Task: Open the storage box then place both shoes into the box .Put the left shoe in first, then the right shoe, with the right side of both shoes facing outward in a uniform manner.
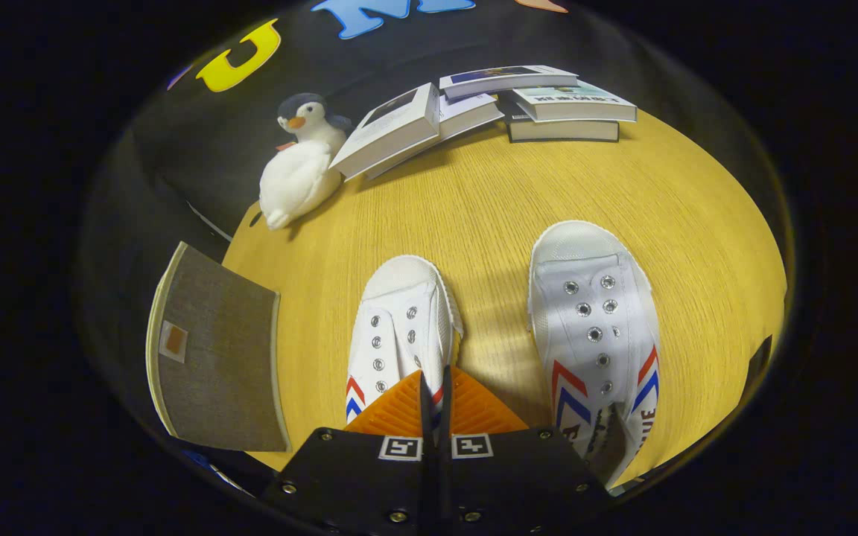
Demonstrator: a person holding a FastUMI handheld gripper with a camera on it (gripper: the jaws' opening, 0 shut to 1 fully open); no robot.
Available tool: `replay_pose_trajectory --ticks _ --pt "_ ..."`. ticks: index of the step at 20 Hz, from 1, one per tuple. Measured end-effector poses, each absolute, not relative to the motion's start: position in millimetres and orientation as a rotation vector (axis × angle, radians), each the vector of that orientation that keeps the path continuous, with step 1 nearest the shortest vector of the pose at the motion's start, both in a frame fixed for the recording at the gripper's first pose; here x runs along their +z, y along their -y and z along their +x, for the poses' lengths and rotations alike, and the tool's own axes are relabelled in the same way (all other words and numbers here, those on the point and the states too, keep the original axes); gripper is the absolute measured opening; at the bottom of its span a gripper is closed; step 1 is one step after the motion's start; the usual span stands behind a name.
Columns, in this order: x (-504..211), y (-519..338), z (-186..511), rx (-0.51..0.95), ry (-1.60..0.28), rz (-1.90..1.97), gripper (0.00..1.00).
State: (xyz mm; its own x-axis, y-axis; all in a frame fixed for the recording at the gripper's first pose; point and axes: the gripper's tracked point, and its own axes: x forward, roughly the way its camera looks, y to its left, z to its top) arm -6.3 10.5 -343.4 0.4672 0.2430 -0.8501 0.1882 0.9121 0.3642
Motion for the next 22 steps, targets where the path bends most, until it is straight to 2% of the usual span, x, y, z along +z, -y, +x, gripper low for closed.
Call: replay_pose_trajectory --ticks 9,16,22 --pt "-252.5 -38.4 11.9 0.091 -1.017 0.561 0.00" --pt "-189.7 -101.0 25.1 0.199 -0.973 0.578 0.00" --pt "-162.6 -168.2 33.1 0.293 -0.966 0.580 0.00"
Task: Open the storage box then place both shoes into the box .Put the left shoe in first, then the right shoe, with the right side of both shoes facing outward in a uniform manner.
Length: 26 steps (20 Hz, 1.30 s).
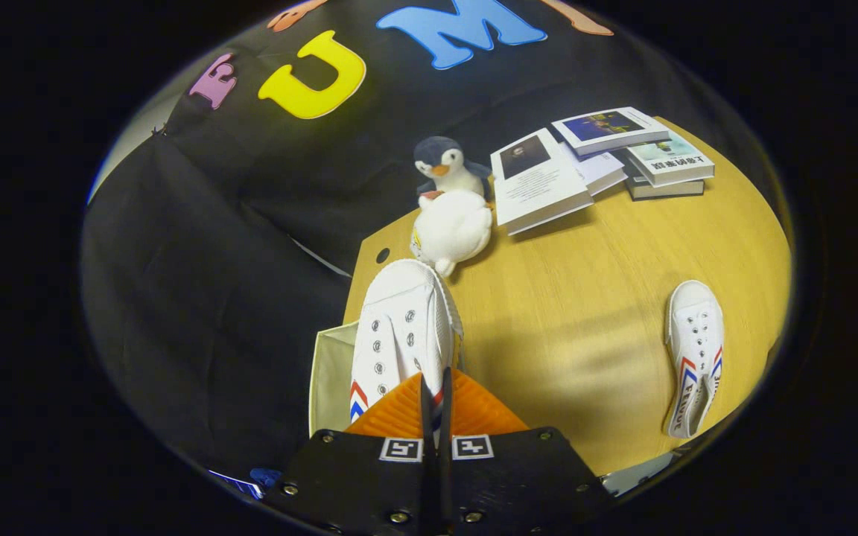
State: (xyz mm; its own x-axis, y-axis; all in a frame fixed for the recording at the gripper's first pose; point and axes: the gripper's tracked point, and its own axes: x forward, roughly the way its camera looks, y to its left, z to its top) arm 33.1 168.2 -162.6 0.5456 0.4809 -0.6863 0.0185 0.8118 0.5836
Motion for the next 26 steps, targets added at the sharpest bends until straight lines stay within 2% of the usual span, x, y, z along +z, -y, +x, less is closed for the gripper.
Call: replay_pose_trajectory --ticks 15,26 --pt "-195.3 -314.8 32.3 0.414 -1.055 0.484 0.00" --pt "-251.7 -336.9 28.7 0.373 -1.148 0.414 0.00"
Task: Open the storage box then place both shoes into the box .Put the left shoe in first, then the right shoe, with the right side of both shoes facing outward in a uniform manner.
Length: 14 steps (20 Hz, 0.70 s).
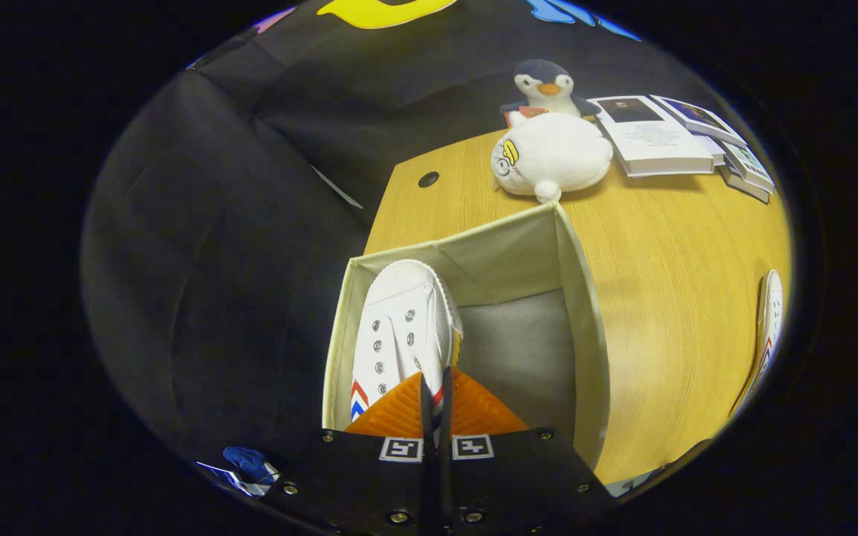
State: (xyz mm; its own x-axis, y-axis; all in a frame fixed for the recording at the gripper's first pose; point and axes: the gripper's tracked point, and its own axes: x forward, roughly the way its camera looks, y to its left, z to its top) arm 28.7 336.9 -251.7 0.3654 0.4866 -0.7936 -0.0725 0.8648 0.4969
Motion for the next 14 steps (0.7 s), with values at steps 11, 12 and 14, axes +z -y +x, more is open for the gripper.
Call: replay_pose_trajectory --ticks 11,12,14 --pt "-294.3 -348.6 28.4 0.319 -1.197 0.382 0.04" --pt "-290.4 -354.9 30.1 0.357 -1.183 0.402 0.11" --pt "-276.1 -357.2 32.2 0.401 -1.151 0.427 0.36"
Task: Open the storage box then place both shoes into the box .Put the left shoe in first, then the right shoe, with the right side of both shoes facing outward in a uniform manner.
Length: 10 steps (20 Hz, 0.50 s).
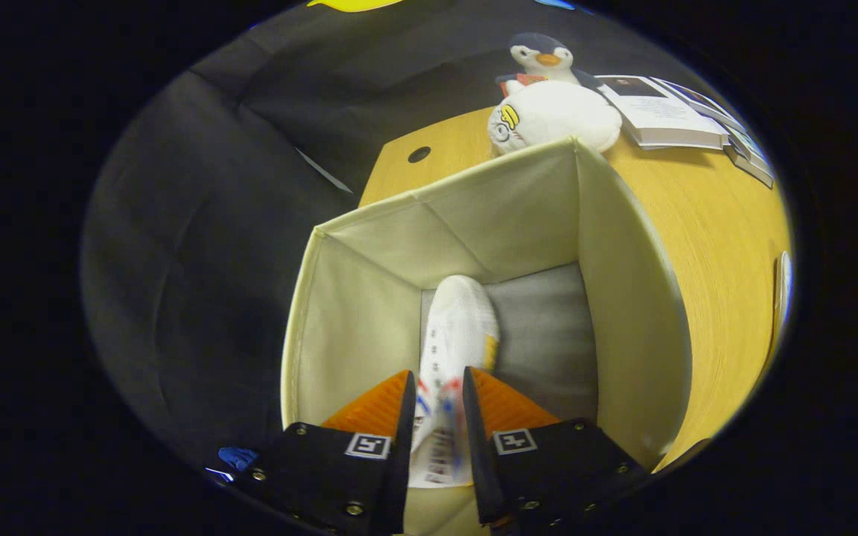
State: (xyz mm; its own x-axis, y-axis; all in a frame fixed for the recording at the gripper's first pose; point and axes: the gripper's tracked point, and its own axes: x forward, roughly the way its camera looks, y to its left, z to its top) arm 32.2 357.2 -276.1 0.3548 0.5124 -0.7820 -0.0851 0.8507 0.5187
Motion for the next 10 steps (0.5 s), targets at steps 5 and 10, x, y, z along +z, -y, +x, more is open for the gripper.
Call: replay_pose_trajectory --ticks 5,10 --pt "-234.4 -342.7 25.6 0.502 -1.044 0.333 0.99" --pt "-170.7 -308.5 27.1 0.570 -0.875 0.308 0.99"
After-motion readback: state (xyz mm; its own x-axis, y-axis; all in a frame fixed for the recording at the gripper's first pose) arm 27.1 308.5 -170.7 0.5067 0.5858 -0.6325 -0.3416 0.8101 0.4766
